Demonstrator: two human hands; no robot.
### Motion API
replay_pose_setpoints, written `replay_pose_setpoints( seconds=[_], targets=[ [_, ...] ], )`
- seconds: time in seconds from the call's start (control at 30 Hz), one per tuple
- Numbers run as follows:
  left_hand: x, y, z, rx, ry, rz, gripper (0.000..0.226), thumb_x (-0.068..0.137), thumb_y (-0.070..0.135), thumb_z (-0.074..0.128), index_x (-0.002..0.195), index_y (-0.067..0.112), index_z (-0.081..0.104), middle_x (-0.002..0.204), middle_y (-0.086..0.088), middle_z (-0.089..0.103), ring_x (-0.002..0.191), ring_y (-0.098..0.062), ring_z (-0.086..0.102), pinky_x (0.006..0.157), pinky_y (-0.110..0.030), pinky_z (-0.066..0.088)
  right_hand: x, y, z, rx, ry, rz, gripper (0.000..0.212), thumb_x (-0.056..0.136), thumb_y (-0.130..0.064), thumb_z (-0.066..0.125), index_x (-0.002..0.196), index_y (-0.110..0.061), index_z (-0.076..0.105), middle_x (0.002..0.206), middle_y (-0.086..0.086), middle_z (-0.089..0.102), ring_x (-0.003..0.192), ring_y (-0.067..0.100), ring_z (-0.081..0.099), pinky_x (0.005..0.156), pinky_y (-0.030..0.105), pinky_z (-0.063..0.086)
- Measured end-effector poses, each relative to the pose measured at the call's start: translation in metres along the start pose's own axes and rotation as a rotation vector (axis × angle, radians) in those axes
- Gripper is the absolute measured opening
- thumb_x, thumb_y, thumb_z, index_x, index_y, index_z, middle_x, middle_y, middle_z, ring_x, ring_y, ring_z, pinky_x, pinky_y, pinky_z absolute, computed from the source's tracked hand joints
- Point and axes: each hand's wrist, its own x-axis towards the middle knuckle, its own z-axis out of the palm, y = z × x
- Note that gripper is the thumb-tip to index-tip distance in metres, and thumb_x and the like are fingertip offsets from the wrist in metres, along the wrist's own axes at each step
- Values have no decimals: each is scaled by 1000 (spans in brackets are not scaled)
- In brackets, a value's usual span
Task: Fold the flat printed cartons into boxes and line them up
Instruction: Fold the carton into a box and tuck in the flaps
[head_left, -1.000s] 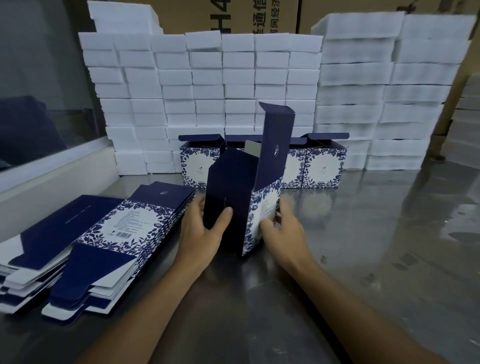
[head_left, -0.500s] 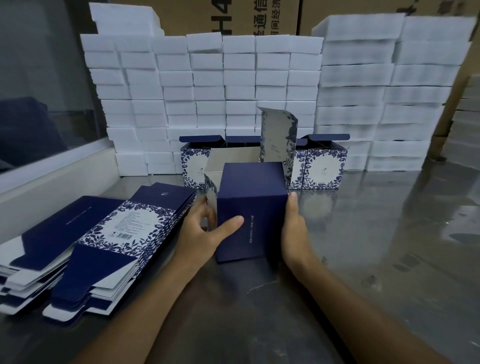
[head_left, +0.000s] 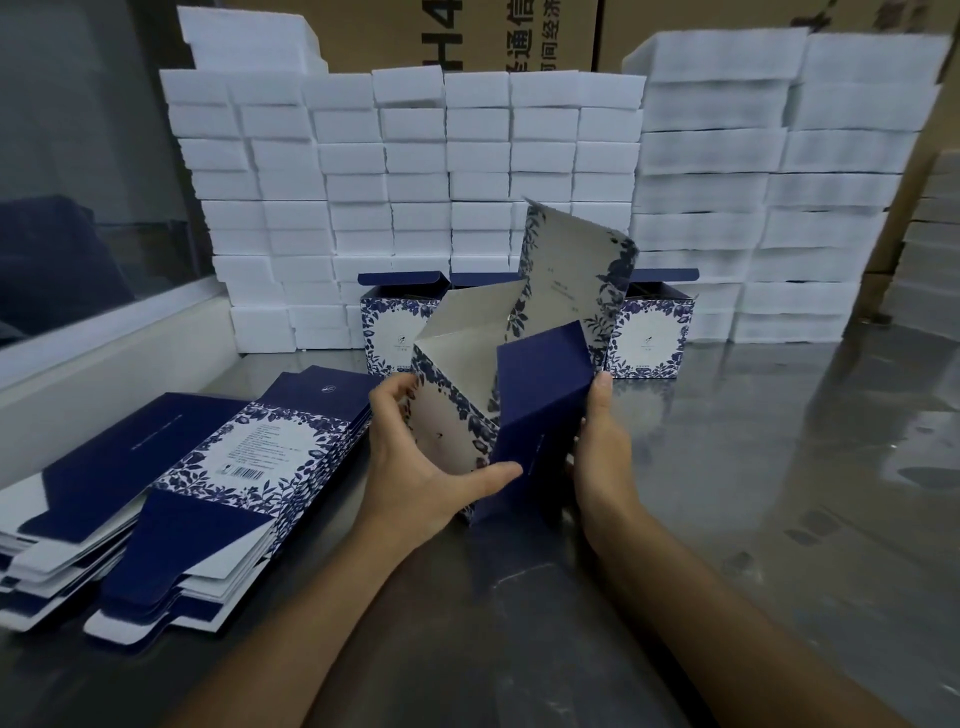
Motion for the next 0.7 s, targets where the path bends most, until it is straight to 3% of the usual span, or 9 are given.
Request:
replay_pose_setpoints(
  seconds=[0.1, 0.17, 0.23, 0.3, 0.43, 0.57, 0.7],
  targets=[
    [-1, 1, -2, 175, 91, 151, 130, 41, 62, 87, 147, 31, 18, 146, 16, 25, 137, -2, 26, 109, -16, 26, 0, 3, 2, -30, 4, -67, 54, 88, -78, 39, 82, -37, 74, 85, -20, 73, 96, 13, 68, 90, 42, 52],
    [-1, 2, -4, 280, 133, 219, 133, 44, 53, 91, 150, 23, 16, 148, 10, 24, 138, -7, 23, 112, -26, 28, 2, 6, 2, -25, -21, -69, 38, 97, -61, 47, 96, -32, 71, 93, -15, 74, 96, 12, 69, 81, 34, 51],
    [-1, 5, -4, 386, 169, 266, 133, 46, 47, 93, 151, 18, 17, 149, 0, 26, 138, -19, 27, 112, -45, 34, 2, 5, 0, -76, -68, -59, 31, 98, -54, 52, 100, -28, 68, 97, -10, 73, 89, 11, 71, 74, 30, 51],
    [0, 7, -4, 486, 190, 301, 133, 46, 46, 94, 150, 13, 18, 148, -6, 28, 136, -28, 30, 108, -54, 38, 1, 5, 0, -130, -121, -23, 38, 99, -51, 53, 91, -18, 70, 88, 2, 76, 72, 13, 71, 66, 28, 51],
    [0, 6, -7, 593, 148, 316, 131, 47, 49, 92, 150, 10, 20, 148, -12, 32, 136, -33, 33, 107, -47, 36, -8, 4, 9, -175, -263, 1, 55, 100, -48, 54, 64, -8, 68, 54, 7, 66, 46, 13, 59, 49, 22, 48],
    [1, 7, -10, 637, 122, 307, 130, 48, 45, 92, 150, 11, 19, 149, -14, 33, 137, -35, 32, 105, -50, 37, -9, 4, 12, -167, -278, 32, 54, 99, -39, 60, 52, -13, 53, 43, 0, 54, 37, 10, 50, 41, 19, 44],
    [1, 7, -8, 647, 105, 323, 129, 48, 39, 93, 149, 10, 19, 149, -17, 33, 139, -37, 31, 109, -50, 35, -10, 4, 9, -223, -288, 31, 56, 102, -31, 57, 49, -13, 51, 41, -2, 52, 35, 8, 46, 41, 17, 41]
  ],
)
